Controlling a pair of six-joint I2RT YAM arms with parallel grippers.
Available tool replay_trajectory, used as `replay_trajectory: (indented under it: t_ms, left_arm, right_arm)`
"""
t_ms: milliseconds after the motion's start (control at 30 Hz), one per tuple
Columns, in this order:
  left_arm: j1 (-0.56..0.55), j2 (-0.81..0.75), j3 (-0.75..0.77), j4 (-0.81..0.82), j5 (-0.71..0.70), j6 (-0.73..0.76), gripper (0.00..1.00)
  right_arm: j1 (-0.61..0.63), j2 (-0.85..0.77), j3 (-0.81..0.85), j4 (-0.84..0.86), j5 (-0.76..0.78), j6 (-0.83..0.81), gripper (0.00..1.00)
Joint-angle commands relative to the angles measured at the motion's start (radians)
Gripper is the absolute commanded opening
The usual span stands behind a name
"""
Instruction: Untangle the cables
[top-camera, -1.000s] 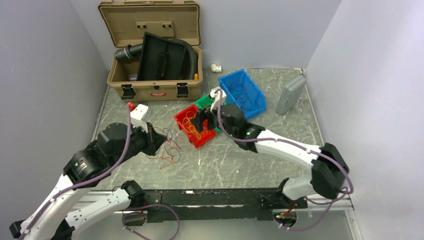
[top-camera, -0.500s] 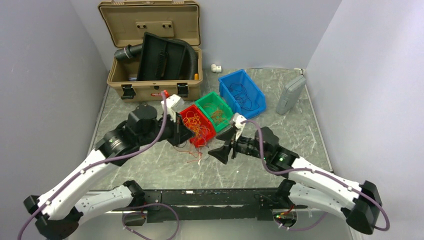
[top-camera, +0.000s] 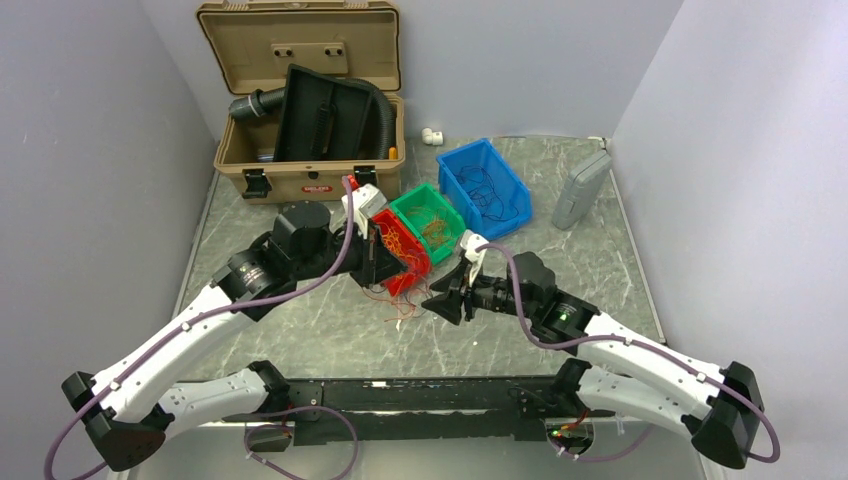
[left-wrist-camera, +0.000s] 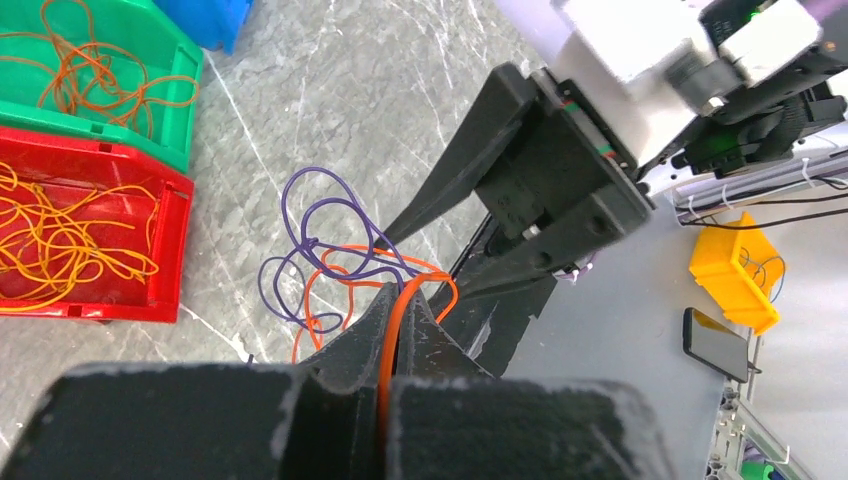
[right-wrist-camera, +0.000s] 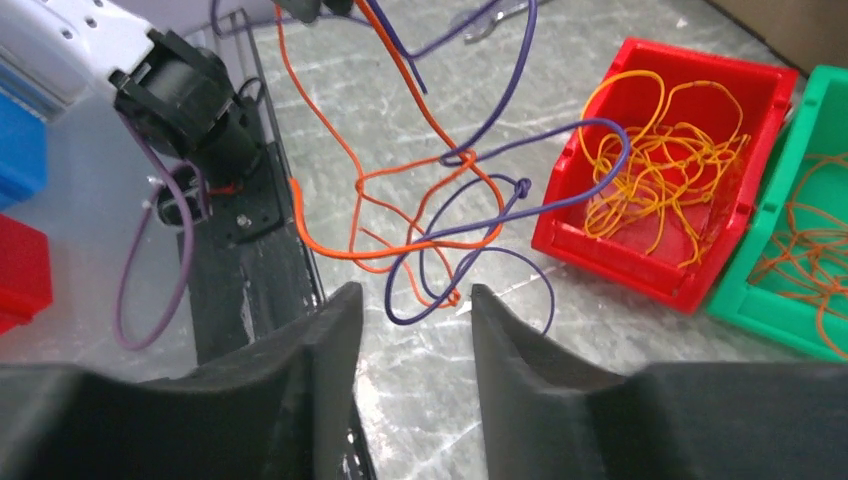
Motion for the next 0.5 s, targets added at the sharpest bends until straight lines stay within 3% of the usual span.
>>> replay_trajectory:
  t_ms: [0, 67, 100, 300, 467]
  left_arm:
    - [0.002, -0.018, 0.030, 0.051, 0.031, -0.008, 0.00]
    - [0.003, -0.022, 0.028, 0.041, 0.023, -0.002, 0.00]
    - [0.002, -0.026, 0.029, 0.028, 0.011, 0.003, 0.00]
    - [0.010, -0.068, 0.041, -0.080, -0.189, 0.015, 0.00]
    - [0.047, -0.125, 0.011, -0.163, -0.403, -0.037, 0.00]
  right_arm:
    - [-0.002, 0.017, 0.040, 0.037, 0.013, 0.002, 0.32]
    - [-0.002, 0.023, 0.042, 0.050, 0.031, 0.018, 0.04]
    - [-0.002, 0.025, 0.044, 0.048, 0.046, 0.025, 0.00]
    - [-0.002, -0.012, 0.021, 0.017, 0.197, 0.074, 0.00]
    - [-0.006, -0.003, 0.031, -0.093, 0.507, 0.160, 0.00]
